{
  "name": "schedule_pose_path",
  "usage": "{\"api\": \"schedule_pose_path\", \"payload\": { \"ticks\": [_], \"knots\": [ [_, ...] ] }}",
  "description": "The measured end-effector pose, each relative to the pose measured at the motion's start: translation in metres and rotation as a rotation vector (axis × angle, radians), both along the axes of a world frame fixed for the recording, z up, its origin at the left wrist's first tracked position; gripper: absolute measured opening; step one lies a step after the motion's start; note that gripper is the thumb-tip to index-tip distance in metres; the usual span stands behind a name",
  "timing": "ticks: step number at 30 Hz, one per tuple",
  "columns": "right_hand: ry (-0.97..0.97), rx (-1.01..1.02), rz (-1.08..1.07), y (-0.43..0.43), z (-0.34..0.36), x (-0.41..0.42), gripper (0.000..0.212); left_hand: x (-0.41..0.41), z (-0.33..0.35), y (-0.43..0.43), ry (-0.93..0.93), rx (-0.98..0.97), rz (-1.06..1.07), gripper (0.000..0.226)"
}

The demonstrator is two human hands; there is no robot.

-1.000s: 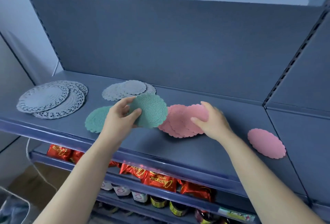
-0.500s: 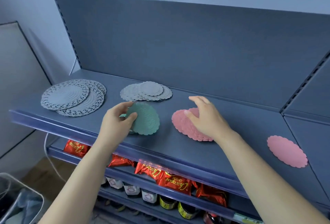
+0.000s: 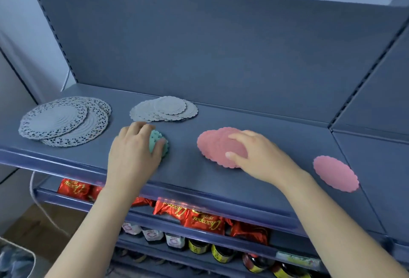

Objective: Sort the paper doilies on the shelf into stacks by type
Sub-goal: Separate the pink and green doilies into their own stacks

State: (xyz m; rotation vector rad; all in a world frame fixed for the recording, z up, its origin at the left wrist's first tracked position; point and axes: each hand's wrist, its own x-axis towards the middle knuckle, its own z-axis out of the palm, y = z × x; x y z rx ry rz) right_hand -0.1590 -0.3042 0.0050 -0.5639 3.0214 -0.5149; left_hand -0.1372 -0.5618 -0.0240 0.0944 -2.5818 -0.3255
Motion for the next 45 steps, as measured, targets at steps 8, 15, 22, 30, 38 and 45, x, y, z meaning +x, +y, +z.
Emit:
{"api": "schedule_pose_path", "payload": {
  "ticks": [8,15,22,30,38,45],
  "knots": [
    [-0.17,0.117,-0.34,0.17,-0.009,0.013,0.053,-0.01,0.003,0.205,-0.182,0.055,-0.519,0.031],
    [-0.277,-0.009,-0.289,0.293,-0.024,-0.009,0.051,-0.023,-0.016,0.361,-0.538,0.218,-0.4,0.034],
    [-0.288,-0.186,-0.042,0.325,-0.042,-0.014,0.043,-0.017,-0.007,0.419,-0.645,0.245,0.073,0.047],
    [-0.299,-0.395,0.133,0.33,-0.042,-0.005,0.033,0.025,0.005,0.419,-0.441,0.524,-0.075,0.021],
    [-0.147,-0.739,0.255,0.286,-0.026,0.021,0.026,0.084,0.031,0.386,-0.283,1.234,-0.115,0.021],
    [-0.131,-0.613,0.372,0.211,-0.03,0.051,0.028,0.107,0.02,0.304,-0.112,1.354,0.16,0.038]
  ]
}}
